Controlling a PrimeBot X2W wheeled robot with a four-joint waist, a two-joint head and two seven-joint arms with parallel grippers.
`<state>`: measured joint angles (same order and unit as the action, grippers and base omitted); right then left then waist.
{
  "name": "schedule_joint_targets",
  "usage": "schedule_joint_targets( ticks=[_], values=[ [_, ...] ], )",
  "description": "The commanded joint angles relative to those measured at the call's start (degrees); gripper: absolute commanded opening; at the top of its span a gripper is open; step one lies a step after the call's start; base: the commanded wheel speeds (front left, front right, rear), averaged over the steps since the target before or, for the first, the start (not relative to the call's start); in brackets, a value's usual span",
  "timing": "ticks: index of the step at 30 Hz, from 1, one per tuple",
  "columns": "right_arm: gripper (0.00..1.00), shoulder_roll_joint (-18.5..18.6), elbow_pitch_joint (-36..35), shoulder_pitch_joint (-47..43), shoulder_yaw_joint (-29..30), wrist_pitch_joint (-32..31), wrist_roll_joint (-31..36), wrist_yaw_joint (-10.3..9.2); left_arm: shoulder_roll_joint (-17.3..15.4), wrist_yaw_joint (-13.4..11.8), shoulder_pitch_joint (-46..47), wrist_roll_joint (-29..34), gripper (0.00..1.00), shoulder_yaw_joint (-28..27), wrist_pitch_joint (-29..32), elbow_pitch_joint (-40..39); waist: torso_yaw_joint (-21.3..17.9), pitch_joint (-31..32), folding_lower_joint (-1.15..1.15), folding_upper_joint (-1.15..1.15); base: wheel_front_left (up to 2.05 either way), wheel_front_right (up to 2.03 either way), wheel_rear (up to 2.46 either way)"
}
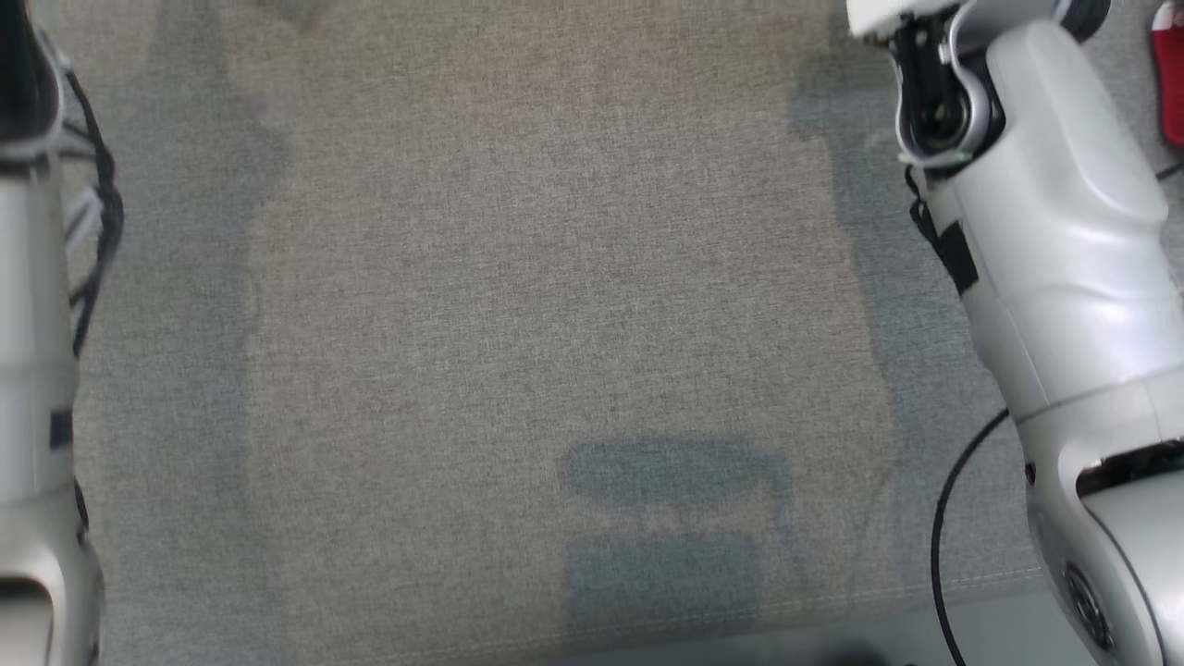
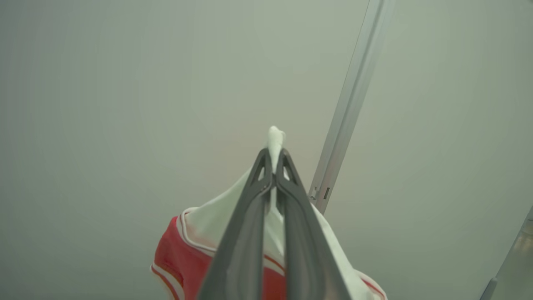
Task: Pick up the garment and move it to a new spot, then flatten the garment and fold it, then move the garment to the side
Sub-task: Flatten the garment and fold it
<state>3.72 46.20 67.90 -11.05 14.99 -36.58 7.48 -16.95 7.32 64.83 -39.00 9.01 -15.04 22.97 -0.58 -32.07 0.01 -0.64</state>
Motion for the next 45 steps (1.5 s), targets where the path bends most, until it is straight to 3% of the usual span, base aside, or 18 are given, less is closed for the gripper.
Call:
schedule_joint_targets(
  ticks=[1, 5, 11, 17, 20, 26, 37, 45],
  values=[
    [0.0, 0.7, -0.3, -1.8, -0.2, 0.2, -0.9, 0.0, -0.7, 0.2, -2.9, -0.8, 0.0, -0.4, -0.1, -1.6, -0.3, 1.0, -0.01, 0.64, 0.0, 0.0, 0.0],
    [0.0, 2.0, -2.6, -7.6, -1.3, 0.2, -3.6, 0.0, -1.8, 0.2, -14.7, -3.1, 0.0, -1.2, -0.2, -11.2, 0.1, 3.2, -0.01, 0.64, 0.0, 0.0, 0.0],
    [0.0, 4.8, -9.6, -19.8, -1.9, 0.2, -7.0, 0.0, 0.5, -0.1, -35.2, -4.1, 0.0, -5.3, -0.2, -24.0, 1.5, 8.0, -0.01, 0.64, 0.0, 0.0, 0.0],
    [0.0, 5.3, -20.3, -37.2, 0.3, 0.2, -3.8, -0.02, 9.8, -0.6, -56.6, -3.4, 0.0, -11.1, -0.2, -31.1, 3.0, 14.2, -0.01, 0.64, 0.0, 0.0, 0.0],
    [0.0, 4.2, -23.9, -44.2, 2.4, 0.2, -0.7, -0.02, 12.2, -0.3, -63.2, -2.2, 0.0, -11.9, -0.2, -30.5, 3.4, 16.4, -0.01, 0.64, 0.0, 0.0, 0.0],
    [0.0, 0.8, -28.1, -57.3, 7.0, 0.2, 2.3, -0.03, 14.0, -0.1, -72.2, -2.6, 0.0, -11.8, -0.2, -27.8, 4.7, 20.9, -0.01, 0.64, 0.0, 0.0, 0.0],
    [0.0, -0.5, -31.6, -68.3, 7.3, 0.2, 3.6, -0.05, 14.0, -0.5, -80.0, -4.4, 0.0, -12.4, -0.2, -25.9, 5.2, 24.6, -0.01, 0.64, 0.0, 0.0, 0.0],
    [0.0, -0.7, -31.1, -70.7, 6.5, 0.3, 2.4, -0.04, 14.0, -0.4, -81.1, -4.8, 0.0, -10.4, -0.2, -24.6, 4.8, 25.9, -0.01, 0.64, 0.0, 0.0, 0.0]
  ],
)
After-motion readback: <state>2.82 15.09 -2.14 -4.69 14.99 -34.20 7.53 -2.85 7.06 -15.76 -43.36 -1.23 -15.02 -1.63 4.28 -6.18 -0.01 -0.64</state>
